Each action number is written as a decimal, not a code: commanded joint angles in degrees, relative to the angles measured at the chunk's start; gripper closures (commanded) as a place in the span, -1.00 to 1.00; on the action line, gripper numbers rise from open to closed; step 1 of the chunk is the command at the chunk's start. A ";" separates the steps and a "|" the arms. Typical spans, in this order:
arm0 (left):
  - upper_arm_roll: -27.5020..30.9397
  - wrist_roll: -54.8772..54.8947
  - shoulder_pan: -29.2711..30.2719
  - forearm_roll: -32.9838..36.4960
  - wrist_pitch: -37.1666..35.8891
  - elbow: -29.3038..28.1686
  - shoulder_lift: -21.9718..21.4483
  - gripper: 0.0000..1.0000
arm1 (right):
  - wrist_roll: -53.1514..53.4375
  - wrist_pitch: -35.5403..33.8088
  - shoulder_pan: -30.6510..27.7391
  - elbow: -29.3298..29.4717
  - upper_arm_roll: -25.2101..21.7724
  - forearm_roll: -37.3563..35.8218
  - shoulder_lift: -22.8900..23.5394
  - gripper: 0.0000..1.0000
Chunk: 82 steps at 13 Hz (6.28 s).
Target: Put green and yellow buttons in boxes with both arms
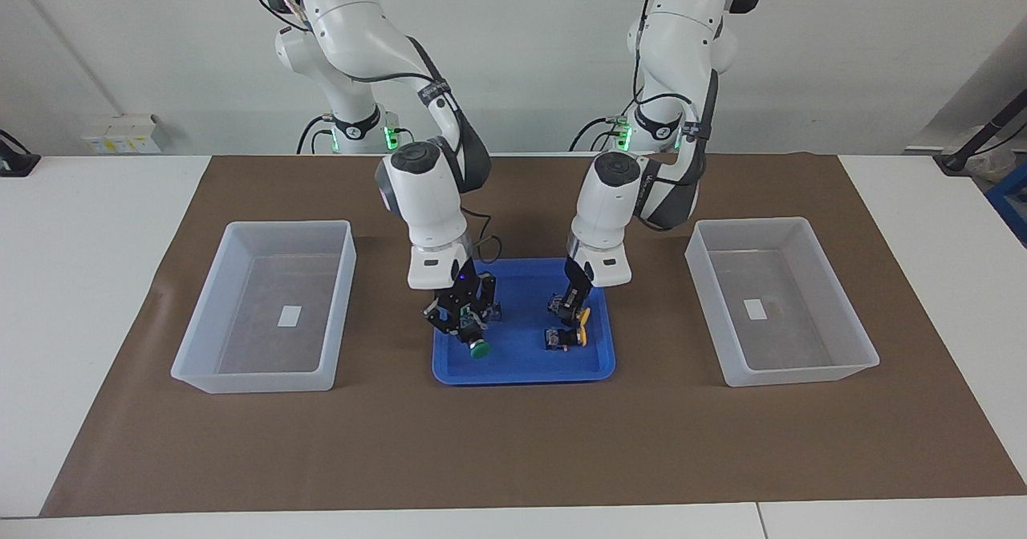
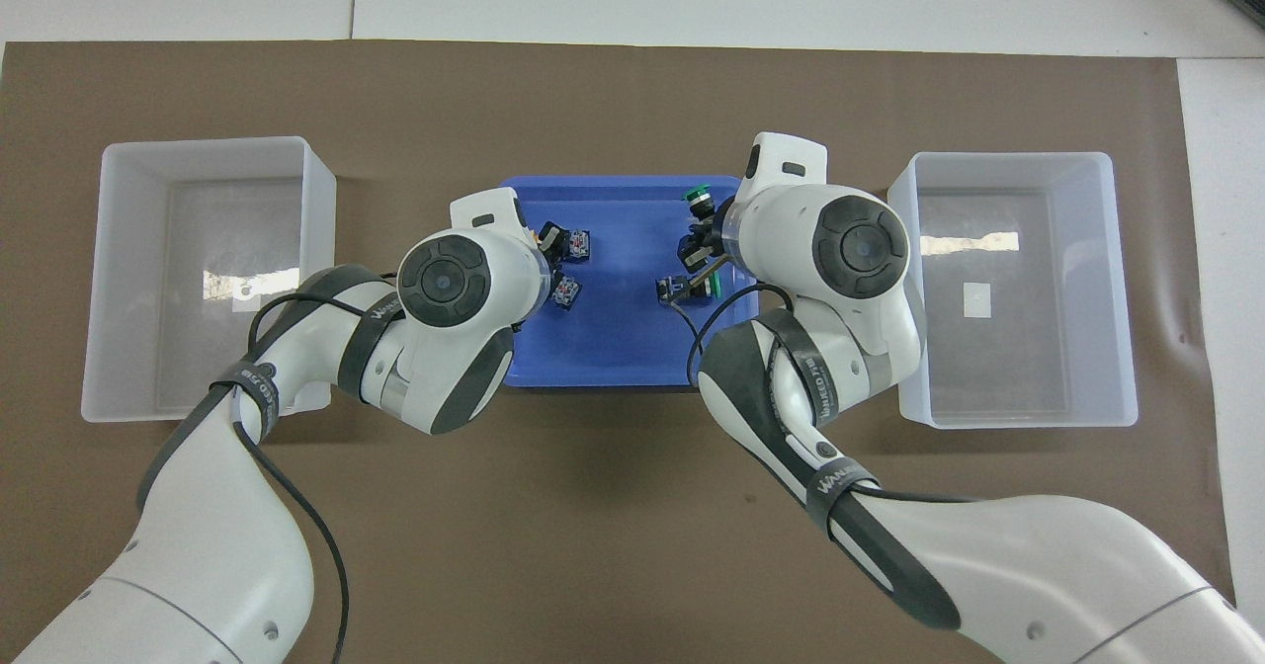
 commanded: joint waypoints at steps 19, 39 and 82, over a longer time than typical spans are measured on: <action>-0.31 85.51 29.39 -5.24 -40.48 25.44 -1.11 1.00 | 4.11 -0.48 -26.83 -18.01 0.27 -0.38 -11.09 1.00; 0.92 98.55 32.56 -4.10 -6.79 -1.31 -1.91 -0.24 | 11.73 -10.90 -18.61 -3.79 1.50 0.33 -11.43 -1.00; 0.22 12.69 5.24 -7.79 -8.92 4.07 -5.95 -0.52 | 99.91 -9.86 4.72 3.08 1.24 0.06 5.37 1.00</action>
